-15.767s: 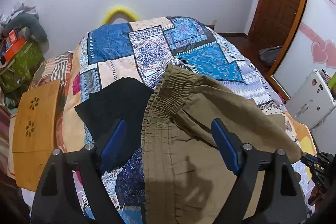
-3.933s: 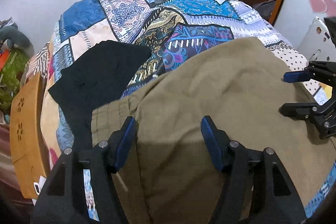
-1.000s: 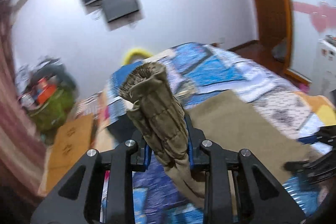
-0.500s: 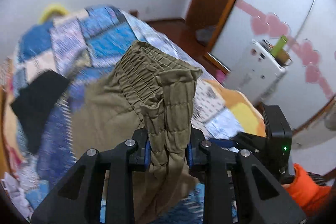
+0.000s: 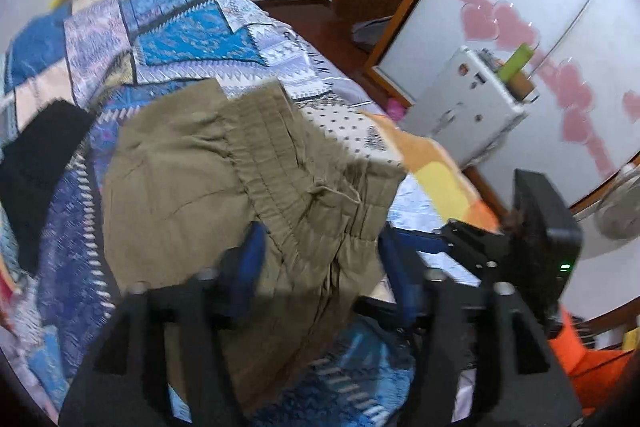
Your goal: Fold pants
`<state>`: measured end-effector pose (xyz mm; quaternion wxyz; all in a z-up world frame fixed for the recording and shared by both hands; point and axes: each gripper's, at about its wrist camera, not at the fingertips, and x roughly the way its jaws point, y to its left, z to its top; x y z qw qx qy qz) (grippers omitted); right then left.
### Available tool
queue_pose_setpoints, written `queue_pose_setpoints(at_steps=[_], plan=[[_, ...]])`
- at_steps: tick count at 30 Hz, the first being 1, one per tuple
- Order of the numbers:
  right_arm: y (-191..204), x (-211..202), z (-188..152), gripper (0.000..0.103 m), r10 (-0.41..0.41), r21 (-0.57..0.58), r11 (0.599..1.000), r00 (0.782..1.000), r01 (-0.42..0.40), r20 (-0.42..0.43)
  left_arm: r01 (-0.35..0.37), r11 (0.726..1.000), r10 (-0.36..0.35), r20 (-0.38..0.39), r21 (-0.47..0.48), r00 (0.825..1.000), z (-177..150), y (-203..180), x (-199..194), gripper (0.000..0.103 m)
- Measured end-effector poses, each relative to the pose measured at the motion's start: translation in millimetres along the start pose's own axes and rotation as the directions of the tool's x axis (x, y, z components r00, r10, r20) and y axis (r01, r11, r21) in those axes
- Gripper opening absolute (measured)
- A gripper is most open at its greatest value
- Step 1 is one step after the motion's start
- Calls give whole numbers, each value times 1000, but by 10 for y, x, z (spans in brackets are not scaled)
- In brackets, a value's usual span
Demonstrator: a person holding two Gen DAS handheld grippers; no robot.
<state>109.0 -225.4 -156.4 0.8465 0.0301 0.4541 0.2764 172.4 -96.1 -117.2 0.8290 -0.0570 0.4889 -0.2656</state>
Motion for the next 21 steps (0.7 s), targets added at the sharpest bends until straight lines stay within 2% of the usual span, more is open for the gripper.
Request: queue_pose_setpoints(at_steps=[2,6,9,12,13,15,21], plan=[[-20,-36,-5,76,-6,7,1000,1000,6,5,-28,1000,28,24,2,999,19,40,-79,62],[-63,-66,-29,76,-16,22,1000,1000,16,5,-135,991,135,70,-5,988,107,223,-198,63],[-105,-55,-39,76,-19,43,999,1000,19,3,-229,973,230,105,-20,968,241,476,-247,69],[-149,-28,-38,76,-15,64,998,1000,15,0,-341,940,341,127,-16,932,427,771,-199,75],[-159,-19,-40,76,-13,70,997,1000,13,-1,-370,929,369,119,-17,922,511,894,-144,75],[-177,-3,-44,76,-14,75,997,1000,14,-4,-397,918,397,89,-28,913,637,1088,-21,75],[-244,39,-40,76,-16,96,995,1000,17,-11,-422,906,422,-11,-23,907,946,1429,545,75]])
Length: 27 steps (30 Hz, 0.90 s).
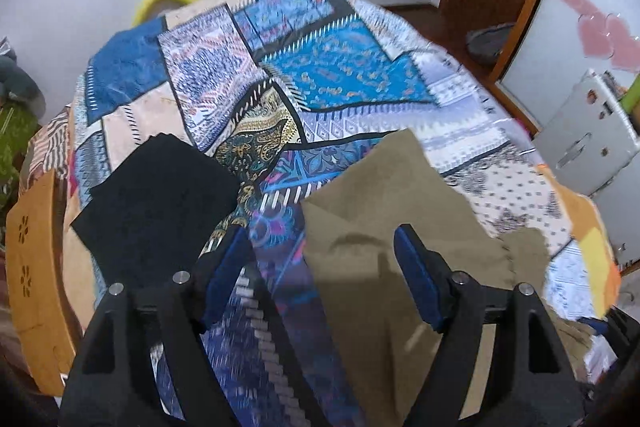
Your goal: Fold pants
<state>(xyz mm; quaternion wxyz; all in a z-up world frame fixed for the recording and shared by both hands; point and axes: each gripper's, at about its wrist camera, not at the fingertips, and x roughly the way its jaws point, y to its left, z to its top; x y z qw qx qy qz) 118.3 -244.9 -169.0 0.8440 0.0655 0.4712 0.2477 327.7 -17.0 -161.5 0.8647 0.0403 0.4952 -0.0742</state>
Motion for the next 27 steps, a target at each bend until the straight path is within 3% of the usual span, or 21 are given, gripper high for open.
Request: queue_pose_setpoints(at_steps=[4,7,9,14,18,27], plan=[[-62,33,11,76,-10,21,1000,1000,10,-4,-18,998,22,-77,52,997,72,-124,467,77],[-108,43,19,76,-15,34,999,1000,16,-8,-135,968,170,-155,211,973,-39,-307,830,82],[-132,37,27,76,-22,39,999,1000,23,-7,-164,956,201,-133,243,970,-139,-329,891,88],[-180,9,31,76,-48,39,998,999,48,-2,-127,973,156,-142,191,978,-250,-131,839,90],[-172,-59,24,76,-63,35,997,998,62,13,-153,975,174,-129,162,976,-401,-11,677,90],[-91,-218,30,76,-68,20,998,997,67,44,-148,989,143,-149,-22,978,-965,528,82,90]])
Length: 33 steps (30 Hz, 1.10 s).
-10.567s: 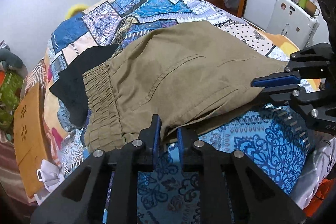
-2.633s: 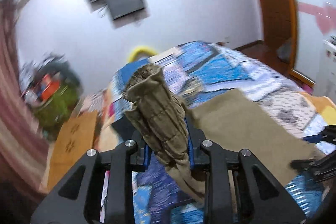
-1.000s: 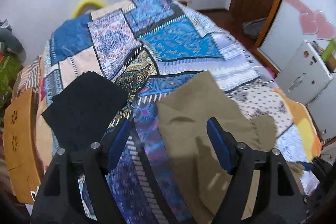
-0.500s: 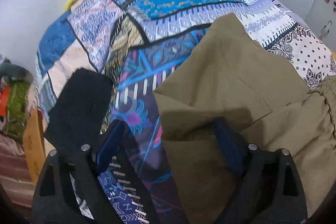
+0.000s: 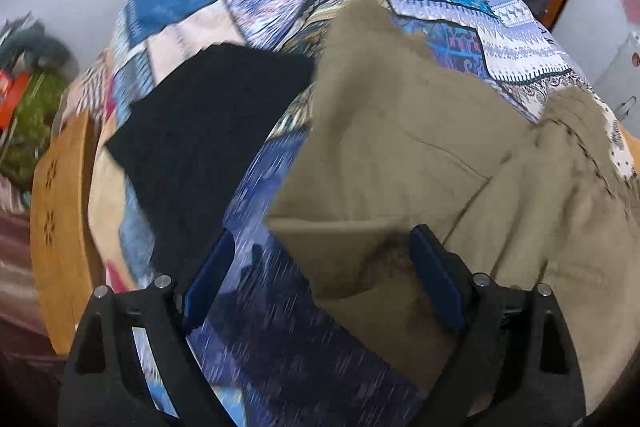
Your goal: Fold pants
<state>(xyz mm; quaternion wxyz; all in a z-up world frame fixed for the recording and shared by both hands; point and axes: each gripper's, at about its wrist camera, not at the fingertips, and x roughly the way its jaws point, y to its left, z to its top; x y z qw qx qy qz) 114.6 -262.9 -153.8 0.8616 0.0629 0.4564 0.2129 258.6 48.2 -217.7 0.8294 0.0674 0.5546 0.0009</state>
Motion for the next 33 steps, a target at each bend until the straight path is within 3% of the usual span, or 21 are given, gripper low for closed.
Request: queue_pose_setpoints(at_steps=[11,15,19,22,26,33], plan=[[246,27,98,76,30,-40,999,999,-29,31,130,991,-130,1,-38,992,-773,76,-463,90],[323,69,162,76,38,-72,997,999,-36,36,52,999,-52,50,-15,997,-859,131,-637,90],[445,93,269,76,65,-126,991,995,-55,70,78,995,-75,58,-57,995,-919,286,-651,90],[525,214,326,75,76,-165,984,995,-64,69,44,997,-41,46,-66,998,-1002,305,-553,90],[499,491,250,45,71,-167,983,997,-75,-27,40,994,-35,54,-104,998,-1161,405,-527,90],[320,345,140,33,55,-157,986,998,-60,-34,-68,991,72,27,-118,997,-1291,656,-573,87]])
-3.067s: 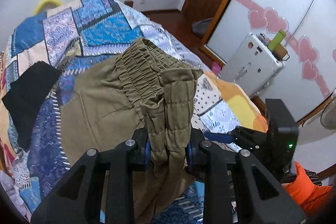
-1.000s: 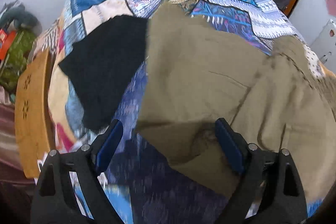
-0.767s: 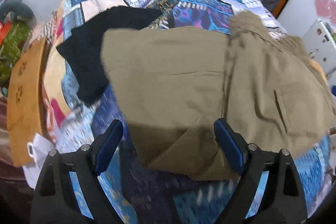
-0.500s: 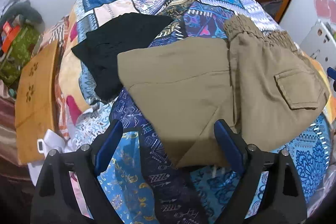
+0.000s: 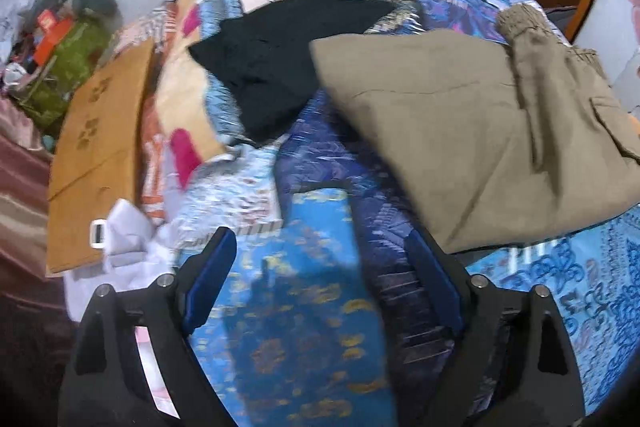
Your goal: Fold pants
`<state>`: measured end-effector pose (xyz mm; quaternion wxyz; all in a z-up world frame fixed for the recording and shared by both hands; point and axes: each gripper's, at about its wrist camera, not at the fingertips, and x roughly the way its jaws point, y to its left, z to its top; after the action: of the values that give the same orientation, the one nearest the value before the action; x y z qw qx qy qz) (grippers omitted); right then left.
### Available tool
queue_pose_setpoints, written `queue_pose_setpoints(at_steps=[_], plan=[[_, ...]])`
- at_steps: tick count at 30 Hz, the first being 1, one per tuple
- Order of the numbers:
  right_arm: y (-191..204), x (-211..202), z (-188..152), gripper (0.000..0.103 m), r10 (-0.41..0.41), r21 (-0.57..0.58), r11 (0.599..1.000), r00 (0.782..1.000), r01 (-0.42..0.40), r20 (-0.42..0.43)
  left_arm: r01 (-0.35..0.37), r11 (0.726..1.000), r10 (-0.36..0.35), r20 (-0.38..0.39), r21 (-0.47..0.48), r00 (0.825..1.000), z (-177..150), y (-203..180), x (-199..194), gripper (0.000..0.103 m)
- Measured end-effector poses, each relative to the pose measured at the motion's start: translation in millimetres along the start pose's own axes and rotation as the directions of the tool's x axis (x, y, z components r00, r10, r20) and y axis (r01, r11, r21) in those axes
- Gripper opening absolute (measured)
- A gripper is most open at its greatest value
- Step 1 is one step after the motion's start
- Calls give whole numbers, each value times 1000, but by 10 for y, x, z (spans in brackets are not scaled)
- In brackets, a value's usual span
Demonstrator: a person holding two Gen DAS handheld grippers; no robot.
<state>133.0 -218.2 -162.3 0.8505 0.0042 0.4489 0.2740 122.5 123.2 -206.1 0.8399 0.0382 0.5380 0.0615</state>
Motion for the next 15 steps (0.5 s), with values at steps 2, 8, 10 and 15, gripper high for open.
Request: queue_pose_setpoints(at_steps=[2,8,10,15], plan=[[-26,-59,16,33,-17,-5,1000,1000,17,-1,7,1000,-6,38,-15,999,67,54,-125,87],[-163,-158,223,36,-47,2,999,998,47,38,78,997,-79,187,14,979,487,-110,-545,87],[-177,-141,303,36,-48,-2,999,998,48,48,110,993,-117,219,43,969,649,-247,-618,88],[-193,27,526,42,-30,-27,999,998,32,49,186,976,-208,242,111,948,1031,-718,-585,88]])
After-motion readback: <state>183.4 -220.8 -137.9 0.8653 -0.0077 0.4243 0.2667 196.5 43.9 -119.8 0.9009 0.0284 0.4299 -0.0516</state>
